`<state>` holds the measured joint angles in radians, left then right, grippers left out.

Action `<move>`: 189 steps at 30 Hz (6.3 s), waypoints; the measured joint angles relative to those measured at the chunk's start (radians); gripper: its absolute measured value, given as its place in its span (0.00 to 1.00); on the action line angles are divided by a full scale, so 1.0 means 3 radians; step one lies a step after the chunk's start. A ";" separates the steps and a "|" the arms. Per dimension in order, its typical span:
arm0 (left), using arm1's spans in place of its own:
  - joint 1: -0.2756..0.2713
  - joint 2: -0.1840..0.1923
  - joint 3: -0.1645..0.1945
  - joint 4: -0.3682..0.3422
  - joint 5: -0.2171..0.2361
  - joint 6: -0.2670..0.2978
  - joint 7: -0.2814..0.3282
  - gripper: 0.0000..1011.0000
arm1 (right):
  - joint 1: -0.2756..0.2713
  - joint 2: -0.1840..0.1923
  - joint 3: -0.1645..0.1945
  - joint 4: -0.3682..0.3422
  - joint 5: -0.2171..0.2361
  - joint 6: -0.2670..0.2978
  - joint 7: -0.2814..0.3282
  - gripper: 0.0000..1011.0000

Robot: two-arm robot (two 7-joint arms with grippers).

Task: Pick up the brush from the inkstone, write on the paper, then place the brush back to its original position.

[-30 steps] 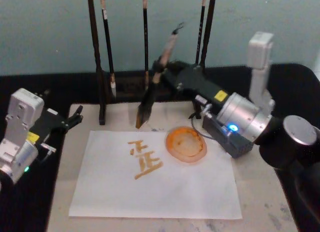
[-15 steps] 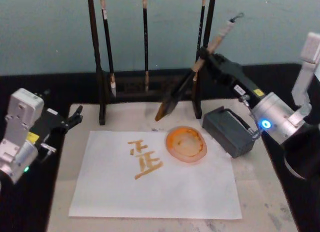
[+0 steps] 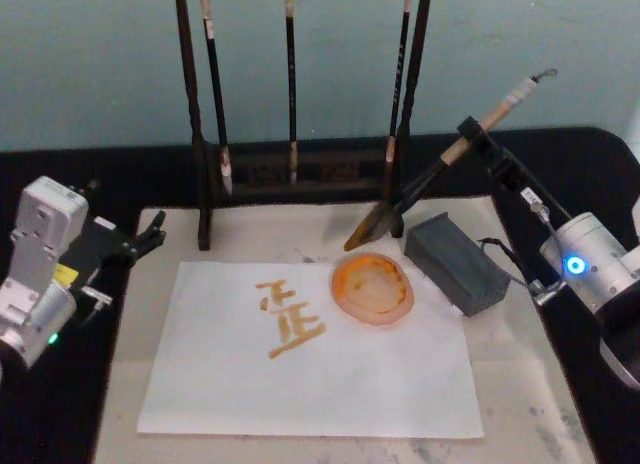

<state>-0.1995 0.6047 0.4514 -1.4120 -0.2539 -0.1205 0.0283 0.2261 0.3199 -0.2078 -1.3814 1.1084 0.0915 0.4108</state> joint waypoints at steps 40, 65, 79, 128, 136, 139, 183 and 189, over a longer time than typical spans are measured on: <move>0.0000 0.0000 0.0000 0.0000 0.0000 0.0000 0.0000 1.00 | -0.0005 0.0053 -0.0130 0.0417 0.0604 0.0111 -0.0266 0.17; 0.0000 0.0000 0.0000 0.0000 0.0000 0.0000 0.0000 1.00 | 0.0075 0.0111 -0.0321 0.0547 0.0763 0.0020 -0.0299 0.17; 0.0000 0.0000 0.0000 0.0000 0.0000 0.0000 0.0000 1.00 | 0.0105 0.0153 -0.0412 0.0568 0.0800 -0.0043 -0.0343 0.17; 0.0000 0.0000 0.0000 0.0000 0.0000 0.0000 0.0000 1.00 | 0.0081 0.0176 -0.0415 0.0535 0.0794 -0.0050 -0.0344 0.99; 0.0000 0.0000 0.0000 0.0000 0.0000 0.0000 0.0000 1.00 | -0.0054 0.0251 -0.0391 0.0360 0.0792 -0.0128 -0.0433 0.99; 0.0000 0.0000 0.0000 0.0000 0.0000 0.0000 0.0000 1.00 | -0.0134 0.0286 -0.0369 0.0258 0.0797 -0.0155 -0.0482 0.99; 0.0000 0.0000 0.0000 0.0000 0.0000 0.0000 0.0000 1.00 | 0.0041 0.0526 -0.1156 -0.0015 -0.2580 -0.0911 -0.1745 0.99; 0.0000 0.0000 0.0000 0.0000 0.0000 0.0000 0.0000 1.00 | 0.0064 0.0498 -0.1181 0.0036 -0.2791 -0.0884 -0.1799 0.99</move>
<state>-0.1995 0.6047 0.4514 -1.4119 -0.2539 -0.1206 0.0283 0.2452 0.4694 -0.5622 -1.3706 0.2710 -0.1737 -0.1289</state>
